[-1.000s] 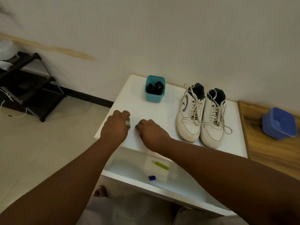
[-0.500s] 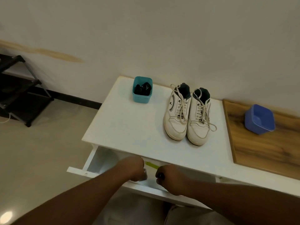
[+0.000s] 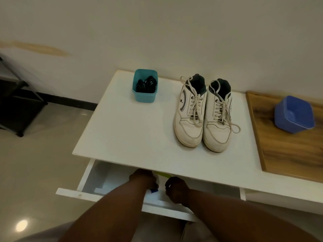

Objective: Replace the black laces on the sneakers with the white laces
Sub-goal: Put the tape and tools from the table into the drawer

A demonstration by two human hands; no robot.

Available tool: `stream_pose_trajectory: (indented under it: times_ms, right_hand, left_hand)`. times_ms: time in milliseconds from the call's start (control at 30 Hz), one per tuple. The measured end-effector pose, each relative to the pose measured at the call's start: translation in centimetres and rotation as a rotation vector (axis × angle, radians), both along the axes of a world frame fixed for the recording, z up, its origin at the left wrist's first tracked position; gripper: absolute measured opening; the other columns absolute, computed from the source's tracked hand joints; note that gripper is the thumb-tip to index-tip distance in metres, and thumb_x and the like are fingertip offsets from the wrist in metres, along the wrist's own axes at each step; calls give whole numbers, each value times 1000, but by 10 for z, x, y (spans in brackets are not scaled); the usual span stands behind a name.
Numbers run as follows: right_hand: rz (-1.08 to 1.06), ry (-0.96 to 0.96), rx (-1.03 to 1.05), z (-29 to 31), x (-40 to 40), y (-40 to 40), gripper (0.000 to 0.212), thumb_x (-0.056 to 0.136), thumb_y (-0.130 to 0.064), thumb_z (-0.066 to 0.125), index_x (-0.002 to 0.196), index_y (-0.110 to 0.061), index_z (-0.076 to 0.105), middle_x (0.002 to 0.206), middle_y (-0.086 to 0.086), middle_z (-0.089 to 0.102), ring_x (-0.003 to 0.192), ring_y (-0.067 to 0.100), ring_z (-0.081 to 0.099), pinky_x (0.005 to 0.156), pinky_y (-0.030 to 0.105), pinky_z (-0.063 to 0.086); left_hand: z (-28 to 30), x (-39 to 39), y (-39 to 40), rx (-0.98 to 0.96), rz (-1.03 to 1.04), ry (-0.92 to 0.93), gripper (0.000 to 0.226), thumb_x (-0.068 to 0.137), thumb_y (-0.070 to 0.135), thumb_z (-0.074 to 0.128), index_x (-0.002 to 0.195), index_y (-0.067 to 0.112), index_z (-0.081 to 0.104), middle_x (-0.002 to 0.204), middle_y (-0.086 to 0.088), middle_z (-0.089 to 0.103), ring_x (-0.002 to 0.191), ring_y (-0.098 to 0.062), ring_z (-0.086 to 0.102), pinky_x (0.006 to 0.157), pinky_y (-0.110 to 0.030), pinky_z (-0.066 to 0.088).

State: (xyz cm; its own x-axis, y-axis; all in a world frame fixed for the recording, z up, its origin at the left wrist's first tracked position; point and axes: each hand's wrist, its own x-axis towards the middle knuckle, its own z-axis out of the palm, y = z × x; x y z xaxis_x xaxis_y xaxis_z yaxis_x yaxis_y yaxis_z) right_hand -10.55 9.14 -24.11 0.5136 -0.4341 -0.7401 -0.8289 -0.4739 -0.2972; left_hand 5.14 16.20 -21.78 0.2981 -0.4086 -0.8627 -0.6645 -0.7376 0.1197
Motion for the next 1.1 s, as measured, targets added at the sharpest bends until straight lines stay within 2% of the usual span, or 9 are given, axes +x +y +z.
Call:
stream_pose_trajectory:
  times_ms: [267,400,567,667,767,833,933,1000,1100]
  right_hand:
    - [-40,13,53,21,-13,-10,58,98,-36,64,147,-15,42,146,9,49,130,24,52,110,24,39]
    - [140,43,32,69,-25,-9,56,99,-51,55,146,-19,48,144,8,51,127,24,53,106,31,43]
    - [299,-45,-54,149,-35,11,59,99,-68,36,127,-23,61,120,4,63,107,22,60,95,39,50]
    - [526,-189,-246,182,-42,28,60,93,-68,48,134,-24,52,132,8,53,118,29,54,95,44,49]
    - [792,-295,-588,183,-49,44,90,82,-49,72,153,-13,30,161,23,26,144,43,33,113,54,38]
    - [771,-283,-661,181,-50,49,103,83,-45,73,159,-9,14,166,27,5,151,48,16,121,58,21]
    - [605,-205,-613,181,-52,48,113,87,-59,61,160,-12,-12,164,24,-24,153,45,-13,124,57,-2]
    - [594,-138,-599,185,-53,45,114,88,-67,55,159,-11,-16,163,23,-26,153,43,-16,125,56,-4]
    - [624,-145,-613,182,-52,40,114,89,-69,53,160,-6,-9,166,25,-13,154,45,-5,125,56,-1]
  left_hand:
    - [5,-3,-2,-42,16,7,78,68,67,72,130,23,56,128,-4,60,117,-24,56,100,-38,51]
    - [30,0,13,-128,6,-72,73,75,65,56,135,24,51,128,-5,57,118,-27,54,103,-46,45]
    - [91,-19,40,-135,-279,-189,60,95,65,37,145,32,41,147,-9,45,137,-33,37,114,-63,18]
    - [133,-34,61,-286,-289,-171,67,90,74,38,144,34,43,147,-4,47,137,-29,39,115,-60,19]
    - [158,-49,79,-557,-392,-357,84,80,77,53,145,25,37,144,-4,44,133,-27,39,112,-50,27]
    - [162,-60,83,-671,-476,-450,100,77,70,65,151,18,23,151,-9,32,135,-30,33,112,-49,26]
    - [161,-63,76,-662,-564,-518,123,77,62,74,158,17,-6,166,-14,-8,152,-39,2,119,-60,3]
    - [158,-58,68,-613,-632,-537,124,77,63,74,158,16,-8,167,-15,-12,153,-38,-6,117,-65,-6]
    - [155,-50,58,-562,-754,-531,117,79,66,70,158,13,2,167,-17,1,153,-37,2,117,-67,-4]
